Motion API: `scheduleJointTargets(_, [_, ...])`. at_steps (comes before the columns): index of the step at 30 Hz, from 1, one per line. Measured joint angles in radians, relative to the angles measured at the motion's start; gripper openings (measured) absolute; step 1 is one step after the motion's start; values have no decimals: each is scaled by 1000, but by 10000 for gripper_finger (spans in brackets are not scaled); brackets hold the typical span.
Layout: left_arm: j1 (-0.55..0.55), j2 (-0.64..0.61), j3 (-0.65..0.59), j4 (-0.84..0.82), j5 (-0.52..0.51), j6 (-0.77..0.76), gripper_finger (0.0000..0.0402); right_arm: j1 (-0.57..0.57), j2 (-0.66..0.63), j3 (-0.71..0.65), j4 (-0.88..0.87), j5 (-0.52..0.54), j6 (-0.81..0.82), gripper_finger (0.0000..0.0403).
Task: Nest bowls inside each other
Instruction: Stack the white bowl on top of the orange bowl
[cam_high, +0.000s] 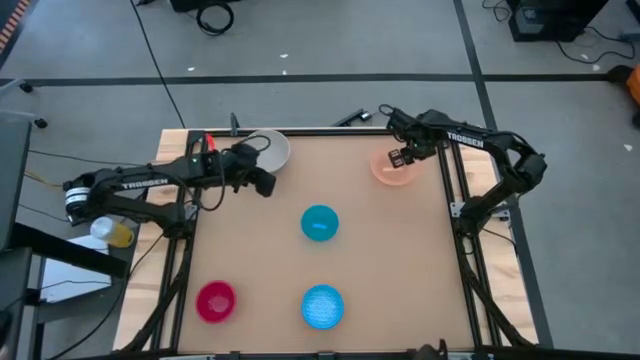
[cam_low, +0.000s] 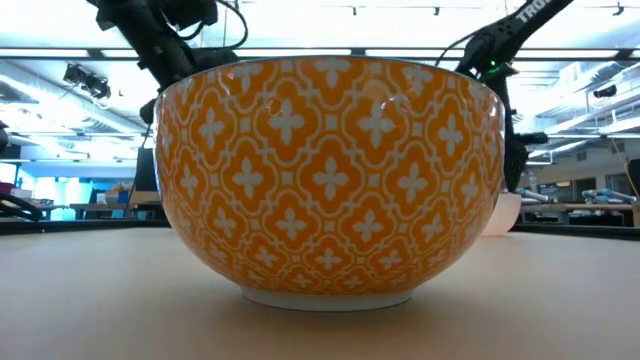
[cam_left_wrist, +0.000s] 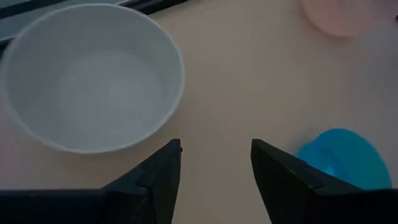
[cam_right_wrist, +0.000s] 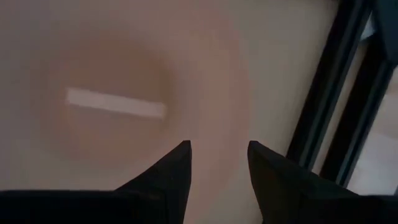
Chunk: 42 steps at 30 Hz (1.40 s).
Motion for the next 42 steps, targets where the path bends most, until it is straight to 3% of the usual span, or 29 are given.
scheduleJointTargets(6, [66, -39, 0, -11, 2, 71, 197, -3, 0, -97, 89, -10, 38, 162])
scheduleJointTargets(9, [90, -42, 0, -27, 26, 91, 197, 4, 1, -127, 132, -30, 48, 138])
scheduleJointTargets(14, [101, -42, 0, -96, 85, 78, 197, 46, -13, -116, 85, 3, 129, 95])
scheduleJointTargets(18, [101, -42, 0, -191, 83, 29, 197, 79, -51, -63, 30, 68, 197, 98])
scheduleJointTargets(20, [101, -41, 0, -248, 26, 25, 197, 95, -74, -32, 64, 78, 225, 106])
scheduleJointTargets(23, [128, -19, 0, -258, -81, 49, 197, 117, -99, 2, 249, 22, 194, 119])
scheduleJointTargets(28, [327, 59, 0, -153, -58, 72, 197, 157, -97, 39, 594, -142, 167, 131])
scheduleJointTargets(31, [413, 136, 0, -159, -90, 64, 197, 183, -97, 40, 709, -166, 169, 132])
scheduleJointTargets(36, [479, 216, -1, -134, 42, 64, 197, 203, -103, 41, 713, -188, 166, 131])
scheduleJointTargets(42, [478, 279, -1, -76, 61, 116, 195, 217, -98, 41, 646, -191, 132, 131])
